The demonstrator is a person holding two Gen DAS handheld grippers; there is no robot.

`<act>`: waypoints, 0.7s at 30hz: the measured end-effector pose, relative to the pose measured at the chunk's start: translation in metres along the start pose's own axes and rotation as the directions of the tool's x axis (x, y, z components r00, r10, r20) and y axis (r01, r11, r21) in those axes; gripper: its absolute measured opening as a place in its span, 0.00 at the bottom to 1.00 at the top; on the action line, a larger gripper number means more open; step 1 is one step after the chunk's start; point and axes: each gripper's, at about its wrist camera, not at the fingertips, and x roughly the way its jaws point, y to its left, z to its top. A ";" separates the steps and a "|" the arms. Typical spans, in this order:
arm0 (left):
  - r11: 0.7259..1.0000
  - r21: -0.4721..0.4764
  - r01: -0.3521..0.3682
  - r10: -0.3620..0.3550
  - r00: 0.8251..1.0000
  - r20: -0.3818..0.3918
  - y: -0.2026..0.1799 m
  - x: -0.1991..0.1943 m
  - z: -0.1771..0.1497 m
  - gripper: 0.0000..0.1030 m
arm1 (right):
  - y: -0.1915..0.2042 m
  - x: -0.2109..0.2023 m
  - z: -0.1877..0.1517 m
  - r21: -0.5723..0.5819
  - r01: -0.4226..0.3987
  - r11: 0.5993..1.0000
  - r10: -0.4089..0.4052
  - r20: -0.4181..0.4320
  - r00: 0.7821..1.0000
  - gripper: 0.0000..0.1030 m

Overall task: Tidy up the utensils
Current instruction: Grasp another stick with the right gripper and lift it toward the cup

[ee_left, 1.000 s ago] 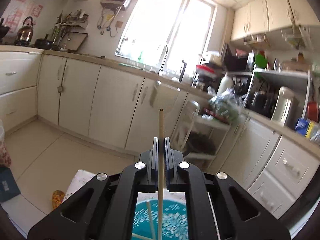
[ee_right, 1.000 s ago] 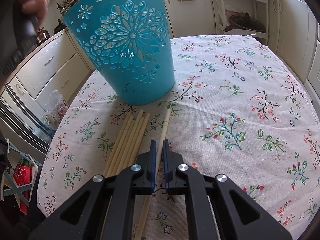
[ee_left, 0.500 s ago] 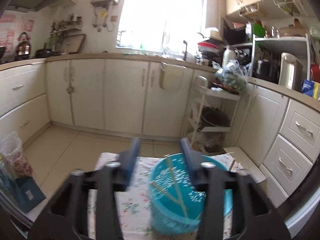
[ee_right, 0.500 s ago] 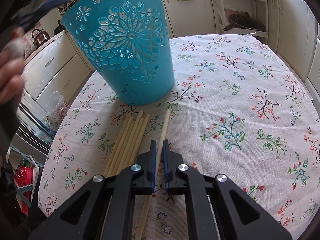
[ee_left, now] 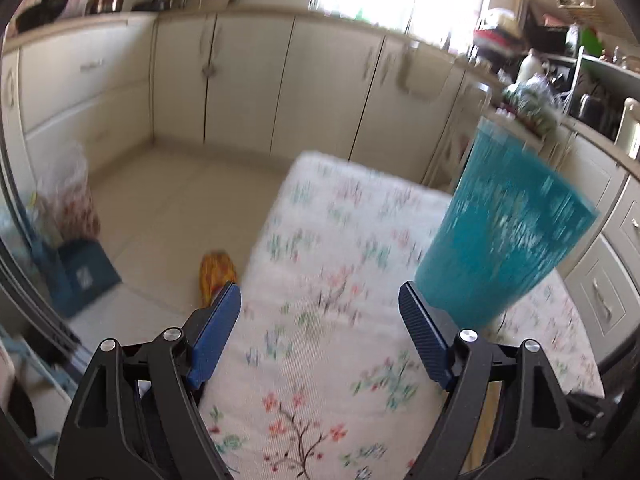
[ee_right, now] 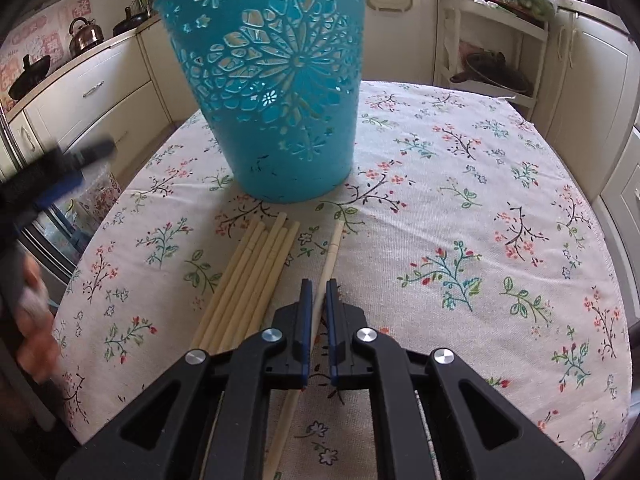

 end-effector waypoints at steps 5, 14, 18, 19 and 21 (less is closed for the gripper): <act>0.998 -0.058 0.035 -0.037 0.999 -0.040 0.013 0.007 -0.007 0.77 | -0.030 -0.013 -0.004 0.163 -0.116 0.980 0.115 0.020 0.993 0.06; 0.996 -0.083 0.041 -0.048 0.995 -0.085 0.011 0.020 -0.009 0.78 | -0.040 -0.082 0.014 0.198 -0.295 0.935 0.238 0.265 0.934 0.06; 0.996 -0.078 0.039 -0.046 0.995 -0.093 0.009 0.021 -0.009 0.78 | -0.037 -0.118 0.040 0.167 -0.347 0.923 0.268 0.367 0.891 0.05; 0.996 -0.079 0.040 -0.048 0.994 -0.094 0.009 0.021 -0.009 0.78 | -0.034 -0.125 0.051 0.154 -0.354 0.922 0.273 0.390 0.879 0.05; 0.996 -0.083 0.044 -0.051 0.994 -0.093 0.009 0.021 -0.009 0.78 | -0.028 -0.142 0.070 0.119 -0.364 0.924 0.280 0.437 0.855 0.05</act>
